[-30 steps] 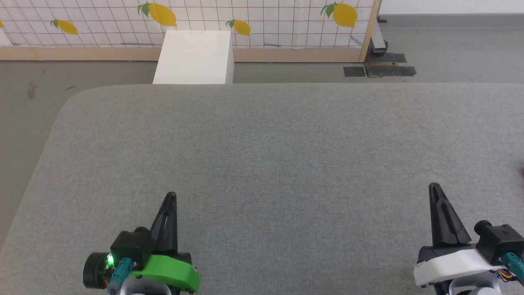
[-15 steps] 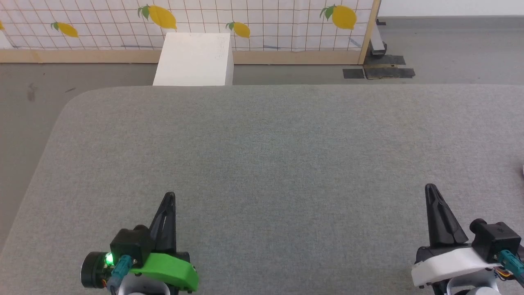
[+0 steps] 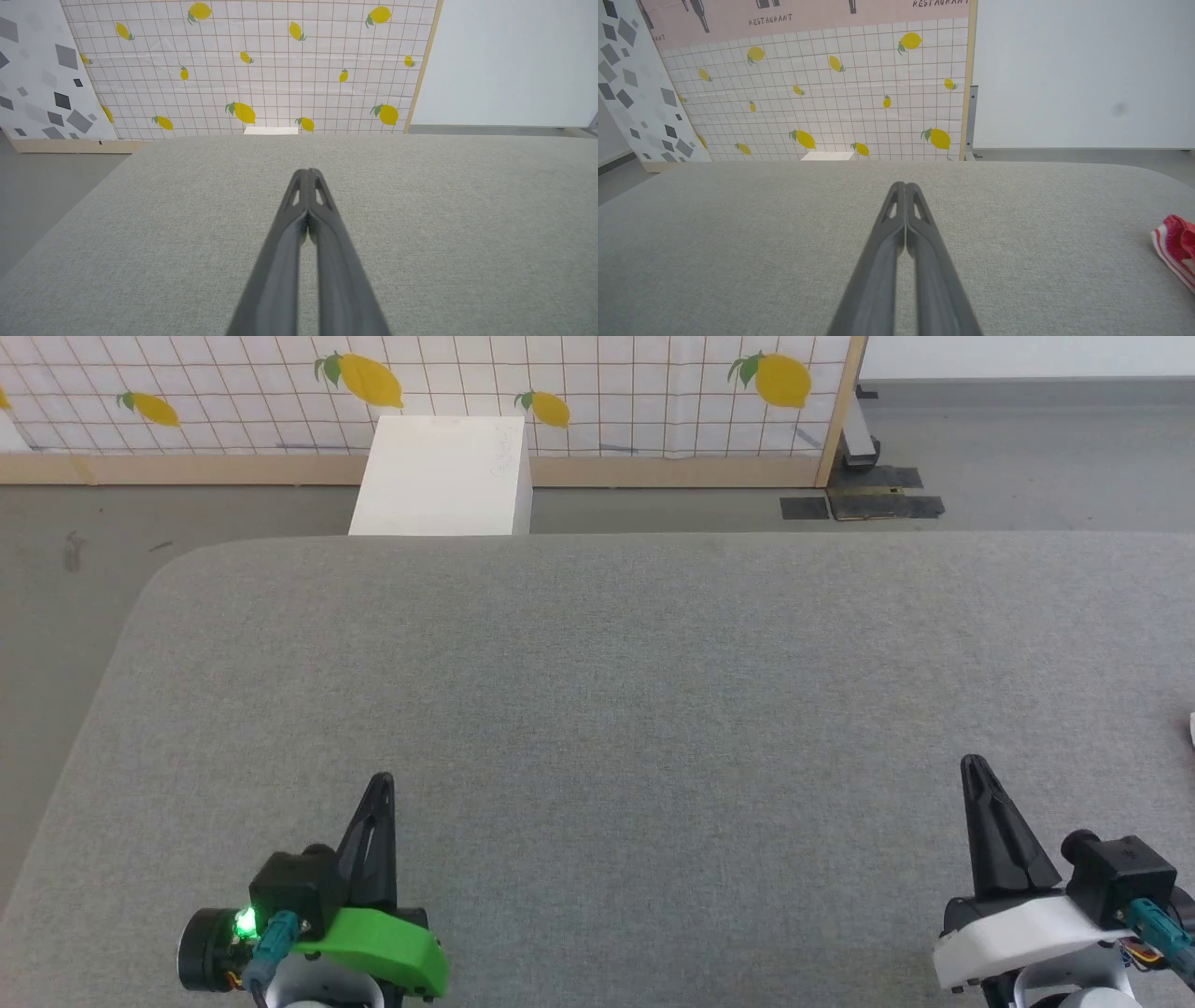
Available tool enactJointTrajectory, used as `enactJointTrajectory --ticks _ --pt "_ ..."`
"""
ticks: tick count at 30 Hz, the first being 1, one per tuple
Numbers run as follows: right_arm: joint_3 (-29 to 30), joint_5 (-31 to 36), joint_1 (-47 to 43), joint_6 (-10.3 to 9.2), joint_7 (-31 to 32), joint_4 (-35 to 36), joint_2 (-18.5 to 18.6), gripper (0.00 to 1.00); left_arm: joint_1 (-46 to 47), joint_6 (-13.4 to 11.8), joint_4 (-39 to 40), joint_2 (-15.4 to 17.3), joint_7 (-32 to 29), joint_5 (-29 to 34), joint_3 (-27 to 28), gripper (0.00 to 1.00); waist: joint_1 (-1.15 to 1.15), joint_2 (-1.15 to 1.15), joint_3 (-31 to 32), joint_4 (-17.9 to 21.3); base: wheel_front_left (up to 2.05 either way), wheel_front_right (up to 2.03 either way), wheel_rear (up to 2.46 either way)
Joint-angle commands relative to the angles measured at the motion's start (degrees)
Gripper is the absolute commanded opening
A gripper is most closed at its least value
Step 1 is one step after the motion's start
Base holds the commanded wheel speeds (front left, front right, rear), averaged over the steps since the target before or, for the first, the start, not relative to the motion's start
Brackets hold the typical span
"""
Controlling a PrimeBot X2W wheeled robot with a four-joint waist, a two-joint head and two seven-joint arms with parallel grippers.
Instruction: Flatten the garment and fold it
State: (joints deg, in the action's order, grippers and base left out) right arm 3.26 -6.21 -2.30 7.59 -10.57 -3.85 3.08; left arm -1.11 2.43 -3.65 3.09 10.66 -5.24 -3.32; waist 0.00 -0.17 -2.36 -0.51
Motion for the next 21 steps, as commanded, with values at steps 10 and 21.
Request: enactJointTrajectory --ticks 10,21 --pt "-0.5 1.2 0.8 -0.04 1.4 0.8 -0.1 0.0 0.4 -0.5 0.6 -0.1 -1.4 1.0 0.5 0.0 0.0 0.06 0.3 0.1 0.0 0.0 0.0" --pt "-0.9 1.9 1.0 -0.04 2.6 1.2 -0.1 0.0 0.5 -0.8 1.0 -0.1 -2.7 1.6 0.9 0.0 0.0 0.07 0.6 0.1 0.0 0.0 0.0"
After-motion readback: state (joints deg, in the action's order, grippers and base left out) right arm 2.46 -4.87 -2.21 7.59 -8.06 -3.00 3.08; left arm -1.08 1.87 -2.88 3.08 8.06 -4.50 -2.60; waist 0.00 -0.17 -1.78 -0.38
